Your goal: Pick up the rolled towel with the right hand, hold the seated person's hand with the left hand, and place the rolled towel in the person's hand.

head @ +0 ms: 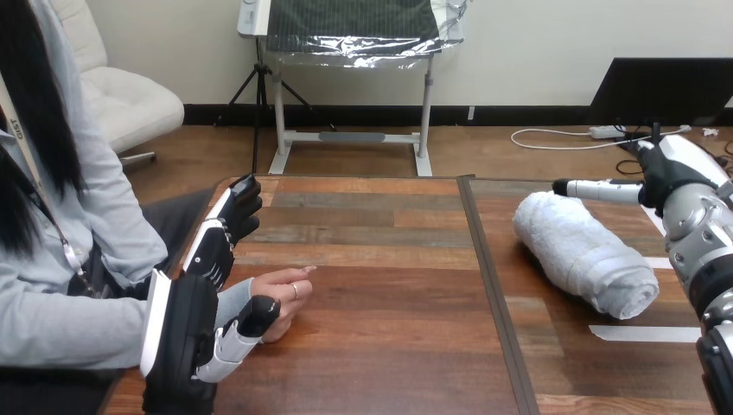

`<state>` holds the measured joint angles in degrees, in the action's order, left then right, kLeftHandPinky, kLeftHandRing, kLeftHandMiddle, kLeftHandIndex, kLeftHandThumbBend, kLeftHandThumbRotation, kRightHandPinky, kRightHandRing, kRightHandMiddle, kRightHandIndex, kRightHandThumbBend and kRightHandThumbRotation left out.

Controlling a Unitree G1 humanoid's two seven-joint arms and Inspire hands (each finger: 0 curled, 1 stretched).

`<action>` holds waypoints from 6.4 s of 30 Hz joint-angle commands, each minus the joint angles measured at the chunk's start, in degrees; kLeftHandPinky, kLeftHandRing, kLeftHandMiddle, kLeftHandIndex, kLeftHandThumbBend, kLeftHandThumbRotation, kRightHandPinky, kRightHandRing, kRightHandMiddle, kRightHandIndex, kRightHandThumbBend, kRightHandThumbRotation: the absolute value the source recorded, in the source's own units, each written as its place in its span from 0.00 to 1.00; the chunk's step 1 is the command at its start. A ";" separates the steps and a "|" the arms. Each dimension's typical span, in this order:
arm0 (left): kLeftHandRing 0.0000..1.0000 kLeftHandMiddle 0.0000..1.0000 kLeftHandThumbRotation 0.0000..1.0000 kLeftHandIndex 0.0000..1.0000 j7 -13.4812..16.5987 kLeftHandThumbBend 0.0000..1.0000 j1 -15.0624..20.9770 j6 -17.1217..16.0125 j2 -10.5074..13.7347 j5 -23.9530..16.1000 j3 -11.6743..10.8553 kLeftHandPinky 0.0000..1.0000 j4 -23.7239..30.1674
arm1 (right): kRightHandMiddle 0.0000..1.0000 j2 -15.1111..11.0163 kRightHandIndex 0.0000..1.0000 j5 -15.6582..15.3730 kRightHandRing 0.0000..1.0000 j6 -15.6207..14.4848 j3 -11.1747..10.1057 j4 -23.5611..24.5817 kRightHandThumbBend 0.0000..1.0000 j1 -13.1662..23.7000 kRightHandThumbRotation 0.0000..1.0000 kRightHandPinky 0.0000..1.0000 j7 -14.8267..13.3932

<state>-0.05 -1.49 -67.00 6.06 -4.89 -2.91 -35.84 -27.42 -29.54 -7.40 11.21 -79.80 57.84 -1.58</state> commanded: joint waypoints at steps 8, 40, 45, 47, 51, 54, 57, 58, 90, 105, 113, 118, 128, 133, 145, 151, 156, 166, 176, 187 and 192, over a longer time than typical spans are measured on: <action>0.88 0.89 0.88 0.88 -0.21 1.00 0.05 -0.13 -0.07 0.66 0.23 0.83 5.73 | 0.97 1.01 0.96 -0.31 0.99 -0.40 0.31 0.22 1.00 -0.36 0.62 0.79 0.26; 0.88 0.89 0.85 0.87 -1.66 1.00 -4.17 1.57 0.08 2.60 0.52 0.84 13.55 | 0.96 3.69 0.83 -2.37 1.00 -1.84 2.88 -0.06 1.00 -6.91 0.65 0.01 1.27; 0.88 0.89 0.85 0.87 -2.22 1.00 -4.66 1.81 0.21 3.16 0.82 0.84 14.42 | 0.95 3.94 0.83 -2.33 1.00 -1.75 2.74 -0.03 1.00 -7.73 0.65 0.00 1.28; 0.88 0.89 0.85 0.87 -2.33 1.00 -4.91 2.03 0.14 3.25 0.85 0.84 14.91 | 0.96 4.02 0.84 -2.32 1.00 -1.74 2.70 -0.03 1.00 -7.91 0.65 0.00 1.34; 0.88 0.88 0.84 0.87 -2.29 1.00 -5.54 2.49 -0.20 3.10 0.72 0.84 16.12 | 0.97 4.28 0.86 -2.19 1.00 -2.02 2.54 -0.05 1.00 -8.39 0.65 0.00 1.22; 0.88 0.88 0.83 0.86 -2.21 1.00 -5.86 2.60 -0.43 3.04 0.65 0.84 16.67 | 0.97 4.43 0.87 -2.14 1.00 -2.21 2.48 -0.07 1.00 -8.68 0.66 0.00 1.10; 0.87 0.88 0.82 0.86 -2.16 1.00 -6.31 2.74 -0.60 3.14 0.62 0.84 17.29 | 0.97 4.62 0.86 -1.88 1.00 -2.43 2.20 -0.07 1.00 -9.02 0.66 0.00 0.80; 0.87 0.87 0.82 0.86 -2.15 1.00 -6.50 2.85 -0.66 3.19 0.62 0.83 17.53 | 0.97 4.69 0.86 -1.71 1.00 -2.45 2.02 -0.07 1.00 -9.16 0.66 0.00 0.71; 0.86 0.87 0.78 0.84 -4.66 1.00 -9.81 3.37 0.35 5.69 0.87 0.82 21.32 | 0.68 6.10 0.69 0.05 0.62 -0.87 -0.54 0.15 0.95 -13.53 0.12 0.22 -12.05; 0.87 0.87 0.78 0.84 -5.15 1.00 -10.01 3.17 0.41 6.03 0.81 0.82 21.40 | 0.60 5.69 0.58 1.82 0.53 1.73 -2.62 0.26 0.85 -14.46 0.00 0.37 -14.39; 0.87 0.86 0.78 0.84 -5.55 1.00 -10.03 3.59 0.49 6.16 0.96 0.82 21.43 | 0.58 5.47 0.54 2.39 0.52 3.15 -3.53 0.32 0.82 -14.66 0.00 0.39 -14.67; 0.86 0.86 0.78 0.84 -5.56 1.00 -10.12 3.82 0.47 5.63 0.82 0.82 21.59 | 0.58 5.44 0.53 2.82 0.54 3.42 -4.00 0.34 0.79 -14.51 0.00 0.41 -14.68; 0.87 0.87 0.78 0.84 -5.84 1.00 -9.90 3.67 0.66 5.23 0.65 0.82 21.04 | 0.57 5.69 0.52 4.73 0.54 5.59 -6.00 0.57 0.85 -14.52 0.00 0.44 -15.82; 0.87 0.87 0.79 0.84 -6.00 1.00 -9.65 3.55 0.74 5.06 0.69 0.82 20.67 | 0.58 6.07 0.51 6.05 0.55 7.83 -7.23 0.85 0.88 -14.55 0.00 0.46 -16.85; 0.88 0.88 0.78 0.85 -5.85 0.97 -8.83 3.06 1.46 2.22 -0.48 0.81 19.64 | 0.55 7.06 0.48 8.83 0.52 13.50 -9.79 1.32 0.91 -14.84 0.00 0.45 -18.40; 0.88 0.88 0.78 0.85 -5.34 0.97 -8.55 3.50 1.71 0.40 -1.28 0.81 19.21 | 0.52 7.84 0.47 10.90 0.50 16.44 -11.79 1.62 0.92 -14.97 0.00 0.44 -18.74; 0.88 0.88 0.80 0.85 -4.55 0.99 -8.65 4.42 1.94 -1.88 -1.99 0.81 19.50 | 0.51 8.45 0.47 12.24 0.48 19.17 -12.74 1.88 0.92 -15.15 0.00 0.44 -19.23; 0.85 0.87 0.81 0.85 -3.15 1.00 -8.73 5.87 2.76 -4.96 -2.55 0.78 19.73 | 0.49 9.67 0.47 14.72 0.43 24.50 -14.53 2.30 0.89 -15.47 0.00 0.38 -18.75; 0.86 0.87 0.73 0.86 -1.61 1.00 -8.93 8.39 3.68 -8.05 -3.27 0.78 20.66 | 0.48 10.78 0.47 16.09 0.40 28.83 -15.57 2.76 0.86 -15.61 0.00 0.35 -18.27; 0.90 0.90 0.56 0.89 2.07 1.00 -9.18 13.04 4.61 -14.37 -4.96 0.84 22.95 | 0.47 11.84 0.48 16.87 0.41 33.61 -15.69 3.24 0.85 -16.02 0.00 0.35 -18.02; 0.91 0.90 0.51 0.91 3.73 1.00 -9.90 16.82 4.96 -17.85 -5.43 0.89 25.33 | 0.47 12.26 0.48 17.58 0.40 35.53 -15.89 3.41 0.85 -16.31 0.00 0.34 -17.36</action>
<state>1.68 -13.38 -52.39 10.07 -20.57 -7.46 -15.16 -14.69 -13.45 24.43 -3.21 -80.05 38.68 -19.24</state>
